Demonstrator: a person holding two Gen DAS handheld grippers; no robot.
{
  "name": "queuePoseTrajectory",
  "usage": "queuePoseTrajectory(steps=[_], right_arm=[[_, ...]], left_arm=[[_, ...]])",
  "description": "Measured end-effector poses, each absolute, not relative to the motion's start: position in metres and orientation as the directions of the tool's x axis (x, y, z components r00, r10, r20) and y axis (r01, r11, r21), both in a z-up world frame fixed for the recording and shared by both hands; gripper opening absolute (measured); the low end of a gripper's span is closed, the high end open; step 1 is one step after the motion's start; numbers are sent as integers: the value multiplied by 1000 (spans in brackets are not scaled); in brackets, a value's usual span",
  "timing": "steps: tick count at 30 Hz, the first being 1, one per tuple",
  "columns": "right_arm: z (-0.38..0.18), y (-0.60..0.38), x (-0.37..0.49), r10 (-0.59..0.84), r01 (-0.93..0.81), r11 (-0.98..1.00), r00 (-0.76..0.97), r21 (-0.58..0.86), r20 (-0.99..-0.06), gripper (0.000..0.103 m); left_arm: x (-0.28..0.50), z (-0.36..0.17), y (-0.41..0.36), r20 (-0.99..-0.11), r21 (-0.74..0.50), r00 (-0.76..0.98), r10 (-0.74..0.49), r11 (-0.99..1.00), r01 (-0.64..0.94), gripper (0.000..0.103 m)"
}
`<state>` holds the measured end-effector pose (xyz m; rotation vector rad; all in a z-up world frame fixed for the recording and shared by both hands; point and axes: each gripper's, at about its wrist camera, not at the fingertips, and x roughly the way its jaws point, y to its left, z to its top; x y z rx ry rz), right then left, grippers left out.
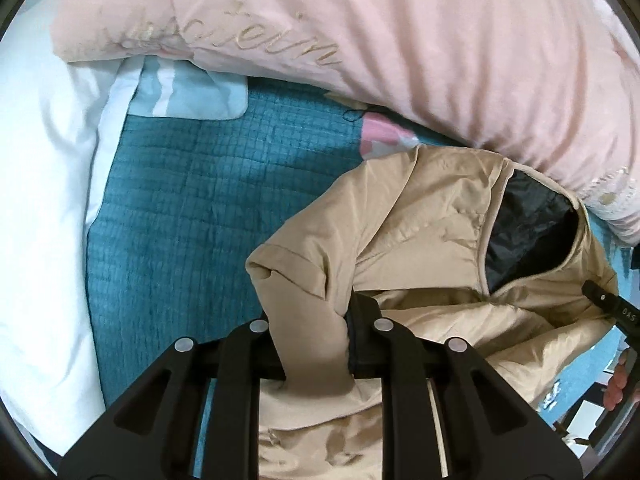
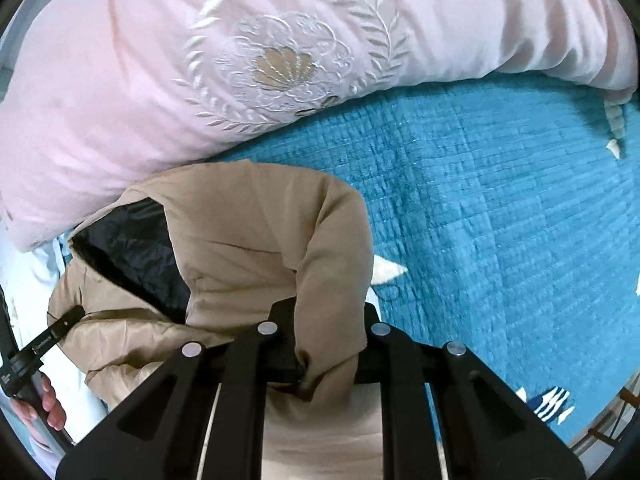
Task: Fold large clothes
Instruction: 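Grasp the jacket side edge with both tools and fold it toward the collar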
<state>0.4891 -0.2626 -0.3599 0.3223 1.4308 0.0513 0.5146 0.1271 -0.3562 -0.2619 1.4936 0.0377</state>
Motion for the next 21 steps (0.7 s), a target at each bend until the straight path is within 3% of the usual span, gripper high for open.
queuePoseTrajectory(steps=[11,21], right_arm=[[-296,-262,447,235,131,956,202,264,-951,12],[-262,-240,349,198,94,970,238,226,-951,12]], left_arm=[[468,-294,139,-977,-184,139,-160,966,-180,16],[394,-258,136,-969,-196,178,-171,972,-133,16]])
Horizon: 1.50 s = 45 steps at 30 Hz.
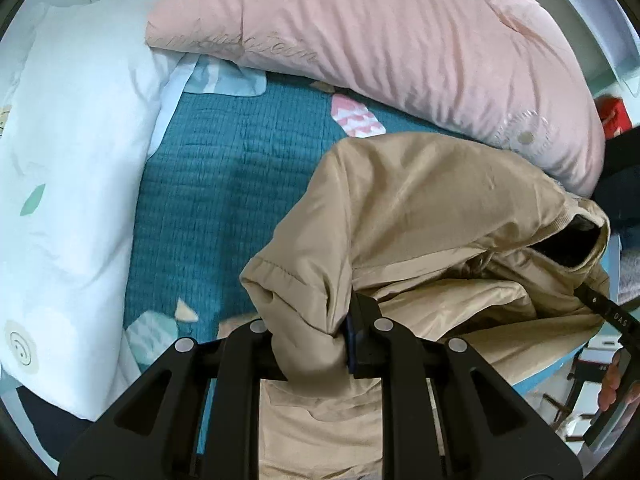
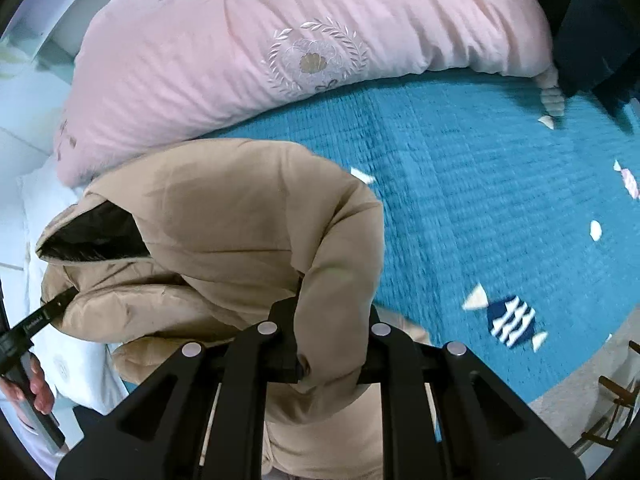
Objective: Fold large clothes
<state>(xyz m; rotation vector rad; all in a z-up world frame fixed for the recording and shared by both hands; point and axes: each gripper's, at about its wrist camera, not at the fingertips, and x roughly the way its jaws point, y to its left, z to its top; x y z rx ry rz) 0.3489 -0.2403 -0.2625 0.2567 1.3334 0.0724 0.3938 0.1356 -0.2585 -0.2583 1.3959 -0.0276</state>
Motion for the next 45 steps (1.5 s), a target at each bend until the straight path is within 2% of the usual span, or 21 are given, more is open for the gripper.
queuePoseTrajectory(steps=[11,21,37,45], right_arm=[[-253,-236,272,179,53,979,243,198,-953,12],[-263,-233,216,183,12,981,254,192,-950,13],[-345,-241,132,159,26,986,173,166,-972,14],[-369,-242,112,153,34,987,151,160,-977,21]], left_arm=[[322,-236,127,-971,-170,186,-152,982,-87,16],[259,-241,124,-962,-152,235,-136,987,-51,17],[163,-309,139,-947,-296,161,-278,950,-98,20],[142,-328,138,-954,-277,145,-262,956,-97,26]])
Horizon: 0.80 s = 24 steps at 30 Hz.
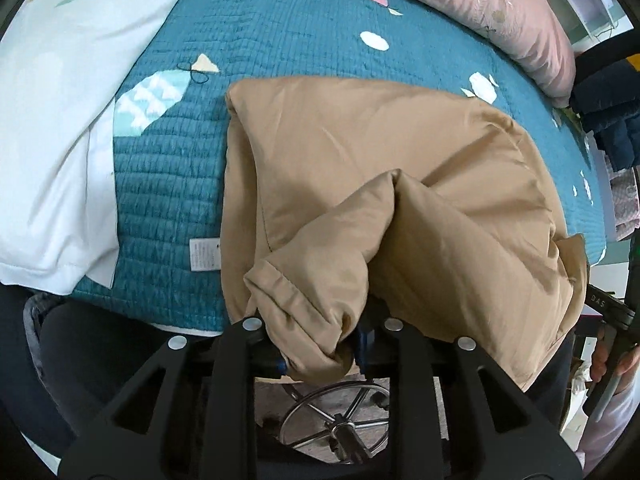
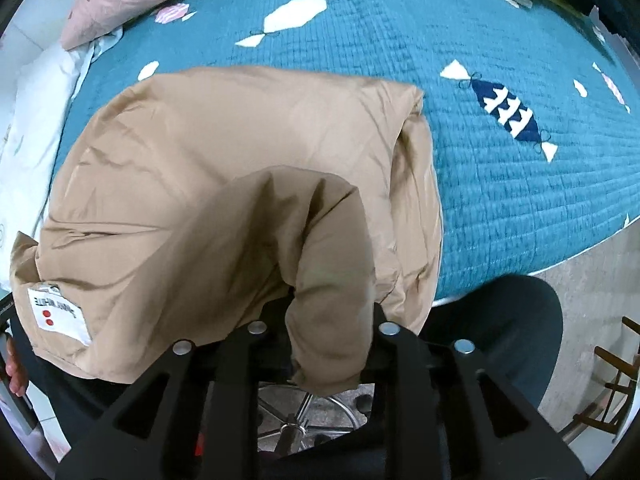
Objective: Fold large clothes
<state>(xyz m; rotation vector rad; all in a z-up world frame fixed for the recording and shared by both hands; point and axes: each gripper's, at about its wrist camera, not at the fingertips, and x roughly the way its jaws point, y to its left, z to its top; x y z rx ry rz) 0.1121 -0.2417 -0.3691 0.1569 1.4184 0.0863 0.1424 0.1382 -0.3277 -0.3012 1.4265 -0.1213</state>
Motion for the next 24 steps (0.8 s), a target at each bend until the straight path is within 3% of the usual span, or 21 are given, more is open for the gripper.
queuePoseTrajectory(steps=[3,5,7,9,18,24], right_arm=[[-366,-241,103,154,11,988,141,157,-978,26],[-363,-243,97,152,10,988,124,154,-981,37],[-359,-249,89,133,23,990,108,136,-985,60],[-352,-255,81,111,17,993,118,114,-987,70],[-326,-299,62,127,141,979,155,149,-980,75],[-308,-313,64,118,159,977,162,144,-980,75]], left_arm=[[134,-323,142,-958,-263,147,-247,960,-98,34],[128,-320,147,-963,-244,145,-228,964,-109,59],[121,-317,154,-969,-222,139,-206,968,-115,66],[113,-315,160,-966,-238,131,-223,965,-114,68],[97,-294,174,-963,-252,134,-235,958,-133,72],[85,-268,179,-970,-196,166,-179,977,-90,76]])
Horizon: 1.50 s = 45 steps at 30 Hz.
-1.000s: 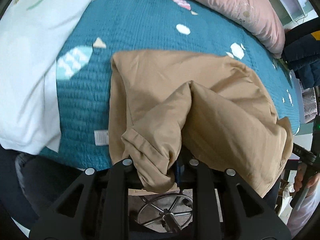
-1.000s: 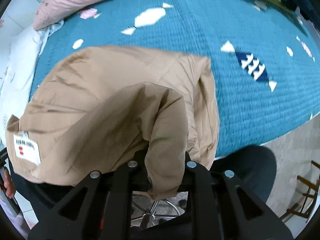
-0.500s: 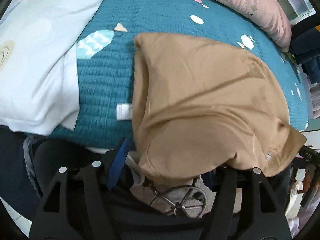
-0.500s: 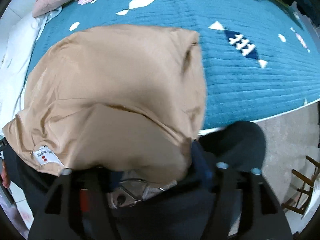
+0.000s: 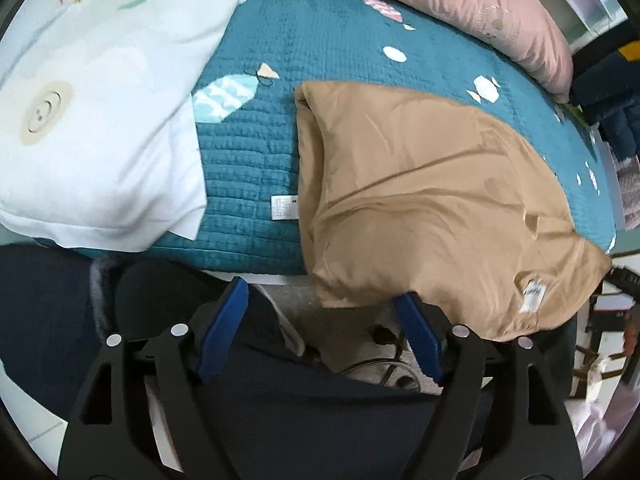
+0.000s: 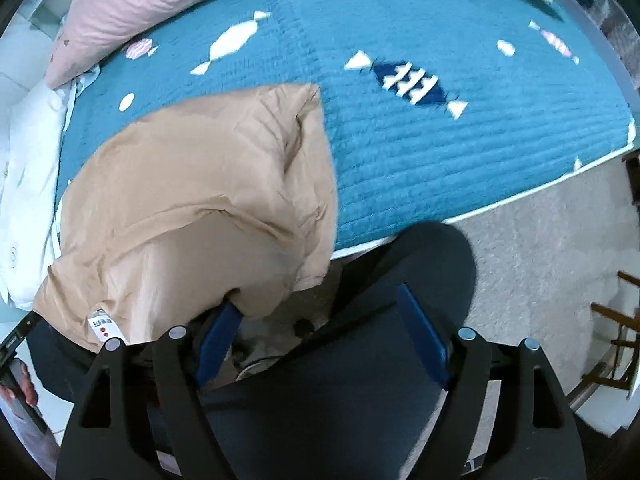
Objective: Fold large clothes
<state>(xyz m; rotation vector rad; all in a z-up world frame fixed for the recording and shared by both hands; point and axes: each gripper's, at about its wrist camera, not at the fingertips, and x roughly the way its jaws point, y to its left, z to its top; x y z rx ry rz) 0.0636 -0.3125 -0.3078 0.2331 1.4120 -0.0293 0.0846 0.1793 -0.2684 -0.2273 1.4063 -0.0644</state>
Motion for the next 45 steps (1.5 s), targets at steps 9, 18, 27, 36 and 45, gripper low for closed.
queuePoseTrajectory(steps=[9,18,27,36,45], right_arm=[[-262,-345,57,81,221,963,310,155,-947,75],[-328,-309,153,240,134,954,190,267,-952,76],[-393,-284,222,320,208,921,77,329,-944,73],[-379,-276,238,347,209,908,111,363,-931,11],[-355,-281,291,327,210,906,199,366,-924,7]], left_arm=[[87,-249,201,-967,-174,208,-144,975,-136,78],[162,-298,179,-941,-309,190,-279,938,-155,78],[234,-352,165,-892,-452,105,-440,859,-240,72],[254,-330,152,-891,-436,206,-404,888,-146,16],[293,-311,182,-868,-459,308,-388,865,-204,6]])
